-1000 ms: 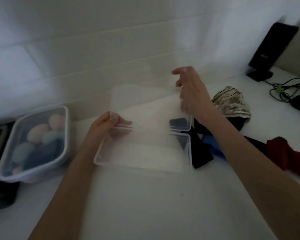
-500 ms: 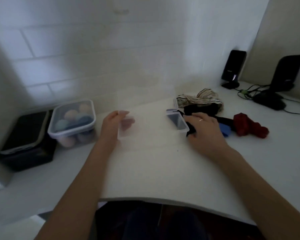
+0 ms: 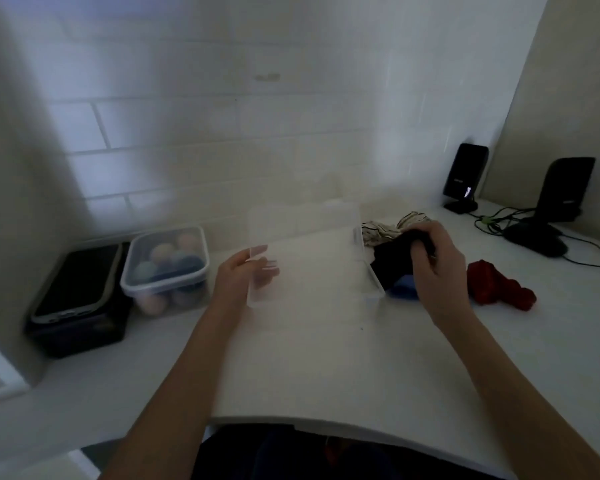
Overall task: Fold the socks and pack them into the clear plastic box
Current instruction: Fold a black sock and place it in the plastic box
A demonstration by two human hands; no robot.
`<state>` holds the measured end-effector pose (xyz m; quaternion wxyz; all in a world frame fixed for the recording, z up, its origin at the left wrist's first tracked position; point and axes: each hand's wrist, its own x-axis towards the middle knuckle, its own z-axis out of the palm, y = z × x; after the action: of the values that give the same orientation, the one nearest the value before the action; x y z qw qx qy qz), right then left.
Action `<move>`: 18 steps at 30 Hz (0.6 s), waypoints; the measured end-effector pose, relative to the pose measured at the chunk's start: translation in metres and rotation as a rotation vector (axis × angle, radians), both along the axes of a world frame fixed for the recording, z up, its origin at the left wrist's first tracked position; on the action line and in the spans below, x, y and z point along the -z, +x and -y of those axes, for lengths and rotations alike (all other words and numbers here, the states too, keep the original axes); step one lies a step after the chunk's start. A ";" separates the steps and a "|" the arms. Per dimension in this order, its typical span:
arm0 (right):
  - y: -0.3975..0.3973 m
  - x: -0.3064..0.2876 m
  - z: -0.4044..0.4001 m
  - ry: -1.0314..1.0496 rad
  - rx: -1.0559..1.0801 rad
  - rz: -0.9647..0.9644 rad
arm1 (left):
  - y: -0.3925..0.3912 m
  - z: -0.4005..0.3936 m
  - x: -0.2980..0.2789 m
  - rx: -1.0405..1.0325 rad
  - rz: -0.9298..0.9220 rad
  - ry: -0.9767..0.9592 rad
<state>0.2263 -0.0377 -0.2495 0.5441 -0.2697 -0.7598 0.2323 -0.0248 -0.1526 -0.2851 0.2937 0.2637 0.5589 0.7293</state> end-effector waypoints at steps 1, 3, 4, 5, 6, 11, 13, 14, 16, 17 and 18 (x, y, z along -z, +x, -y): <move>-0.002 -0.008 0.003 0.004 -0.008 -0.043 | 0.000 -0.001 0.000 0.014 -0.010 -0.008; -0.011 -0.028 0.010 0.060 -0.045 -0.056 | 0.000 -0.003 0.002 0.033 -0.052 -0.024; -0.018 -0.037 0.014 0.080 -0.085 -0.057 | 0.002 -0.005 0.002 0.033 -0.085 -0.036; -0.027 -0.047 0.015 0.077 -0.140 -0.069 | 0.004 -0.007 0.003 0.030 -0.114 -0.049; -0.036 -0.056 0.015 0.049 -0.208 -0.088 | 0.006 -0.010 0.003 0.027 -0.141 -0.063; -0.084 -0.073 0.012 -0.172 -0.492 -0.087 | 0.015 -0.007 -0.002 -0.093 -0.593 -0.009; -0.099 -0.066 0.010 -0.227 -0.539 -0.032 | 0.013 -0.003 -0.015 -0.102 -0.675 0.146; -0.105 -0.063 0.008 -0.255 -0.565 -0.020 | 0.013 -0.003 -0.023 -0.045 -0.620 0.191; -0.113 -0.058 0.002 -0.290 -0.592 -0.039 | 0.011 -0.008 -0.039 0.135 -0.509 0.181; -0.115 -0.057 -0.003 -0.301 -0.594 -0.065 | 0.009 -0.012 -0.046 0.214 -0.497 0.141; -0.117 -0.056 -0.007 -0.315 -0.595 -0.096 | 0.007 -0.018 -0.051 0.280 -0.495 0.106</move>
<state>0.1098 -0.0305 -0.1931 0.4392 -0.1055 -0.7333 0.5081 -0.0174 -0.1344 -0.2338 0.2318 0.5233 0.5329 0.6232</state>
